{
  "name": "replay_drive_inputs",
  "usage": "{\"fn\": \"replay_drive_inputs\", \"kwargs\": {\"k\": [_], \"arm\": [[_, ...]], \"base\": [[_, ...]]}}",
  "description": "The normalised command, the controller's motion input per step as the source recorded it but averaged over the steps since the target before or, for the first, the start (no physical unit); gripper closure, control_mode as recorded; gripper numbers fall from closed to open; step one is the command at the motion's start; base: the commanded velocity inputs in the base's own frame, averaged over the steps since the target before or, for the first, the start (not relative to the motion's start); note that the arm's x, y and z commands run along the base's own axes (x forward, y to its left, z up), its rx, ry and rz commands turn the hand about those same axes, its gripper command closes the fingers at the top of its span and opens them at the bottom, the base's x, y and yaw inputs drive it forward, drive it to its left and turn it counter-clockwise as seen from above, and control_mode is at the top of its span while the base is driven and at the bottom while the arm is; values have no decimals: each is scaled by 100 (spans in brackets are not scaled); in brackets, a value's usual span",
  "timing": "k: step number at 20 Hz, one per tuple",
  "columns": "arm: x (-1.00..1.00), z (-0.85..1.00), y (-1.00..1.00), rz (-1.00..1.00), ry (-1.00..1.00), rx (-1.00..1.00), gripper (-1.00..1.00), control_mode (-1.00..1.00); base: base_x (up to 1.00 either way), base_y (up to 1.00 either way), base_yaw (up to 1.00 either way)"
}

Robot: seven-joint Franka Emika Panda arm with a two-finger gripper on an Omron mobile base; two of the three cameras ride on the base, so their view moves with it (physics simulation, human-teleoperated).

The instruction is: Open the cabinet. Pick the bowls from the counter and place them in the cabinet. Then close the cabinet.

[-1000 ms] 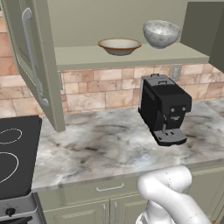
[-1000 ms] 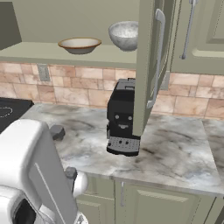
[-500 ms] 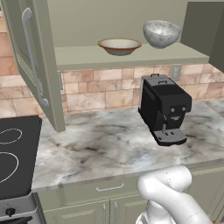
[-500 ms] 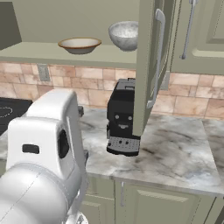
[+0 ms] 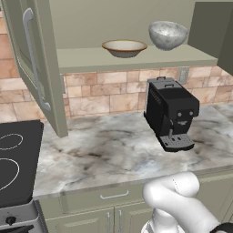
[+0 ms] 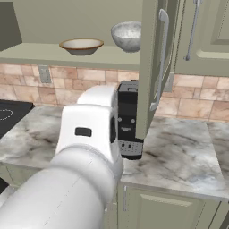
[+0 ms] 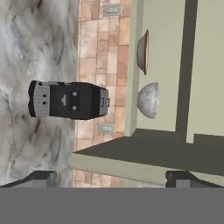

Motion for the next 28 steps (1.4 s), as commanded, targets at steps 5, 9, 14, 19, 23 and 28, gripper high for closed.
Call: {"fn": "replay_drive_inputs", "kwargs": {"k": [5,9,14,19,23,28], "arm": [[-3,0,-60,-3,9,2,-100,-100],[31,0,-26,-2,8,3,-100,-100],[67,-1,0,-1,3,6,-100,-100],[64,-14,0,0,-3,8,-100,-100],[18,-44,0,2,-22,8,-100,-100],[0,-56,0,2,-26,6,-100,-100]], "base": [[0,0,0],[0,0,0],[0,0,0],[0,0,0],[0,0,0],[0,0,0]]}}
